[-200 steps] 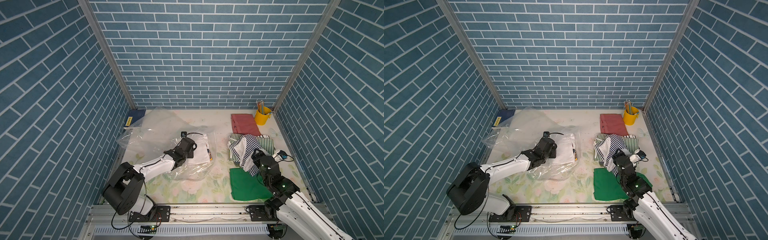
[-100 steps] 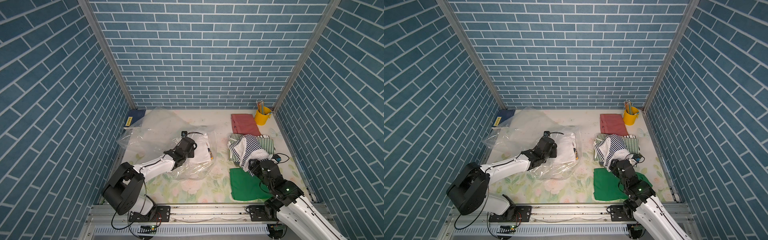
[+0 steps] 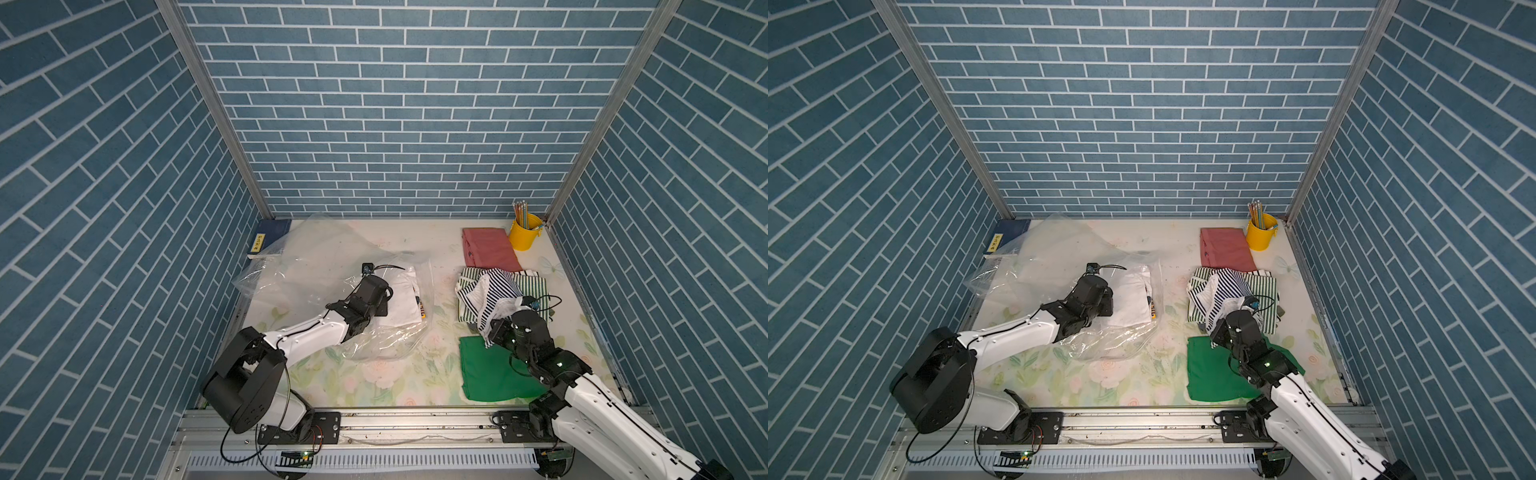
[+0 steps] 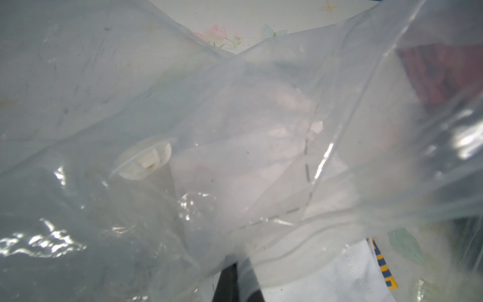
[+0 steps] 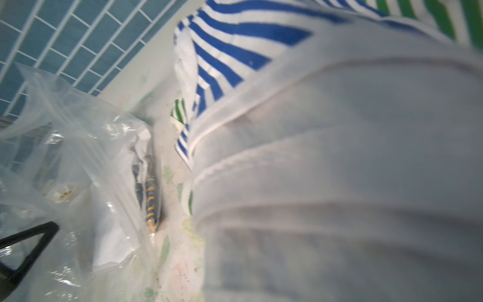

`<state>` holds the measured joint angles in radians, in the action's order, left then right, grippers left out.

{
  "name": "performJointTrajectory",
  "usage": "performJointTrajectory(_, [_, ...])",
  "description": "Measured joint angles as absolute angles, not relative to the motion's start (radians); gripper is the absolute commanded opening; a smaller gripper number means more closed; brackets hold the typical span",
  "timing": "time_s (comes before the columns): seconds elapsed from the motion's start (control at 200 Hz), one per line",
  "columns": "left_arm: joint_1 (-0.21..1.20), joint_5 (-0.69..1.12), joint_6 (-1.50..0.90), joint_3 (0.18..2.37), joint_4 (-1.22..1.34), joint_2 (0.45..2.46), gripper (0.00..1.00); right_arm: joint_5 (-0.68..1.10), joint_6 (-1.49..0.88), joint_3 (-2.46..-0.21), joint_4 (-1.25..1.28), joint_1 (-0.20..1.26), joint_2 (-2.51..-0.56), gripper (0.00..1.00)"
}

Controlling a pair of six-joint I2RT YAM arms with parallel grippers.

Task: Take the tank top out of the vacuum bag
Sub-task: Adjust the tank top at the center of the board.

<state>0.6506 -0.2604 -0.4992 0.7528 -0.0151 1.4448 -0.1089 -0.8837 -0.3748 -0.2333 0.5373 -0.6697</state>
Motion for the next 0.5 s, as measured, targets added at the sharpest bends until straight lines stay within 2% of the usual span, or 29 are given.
performJointTrajectory(0.145, [0.651, -0.26, -0.499, 0.753, -0.015, 1.445, 0.0, -0.033, -0.889, -0.381, -0.043, 0.535, -0.694, 0.0])
performJointTrajectory(0.35, [0.651, -0.249, -0.498, 0.753, -0.012, 1.448, 0.0, 0.022, -0.893, -0.453, 0.24, 0.509, -0.861, 0.01])
performJointTrajectory(0.39, [0.651, -0.247, -0.498, 0.754, -0.012, 1.448, 0.0, 0.028, -0.893, -0.469, 0.271, 0.504, -0.894, 0.12])
performJointTrajectory(0.46, [0.651, -0.247, -0.498, 0.754, -0.012, 1.448, 0.0, 0.039, -0.899, -0.478, 0.315, 0.499, -0.945, 0.52])
performJointTrajectory(0.5, [0.651, -0.249, -0.498, 0.754, -0.012, 1.448, 0.0, 0.052, -0.902, -0.472, 0.329, 0.498, -0.969, 0.67])
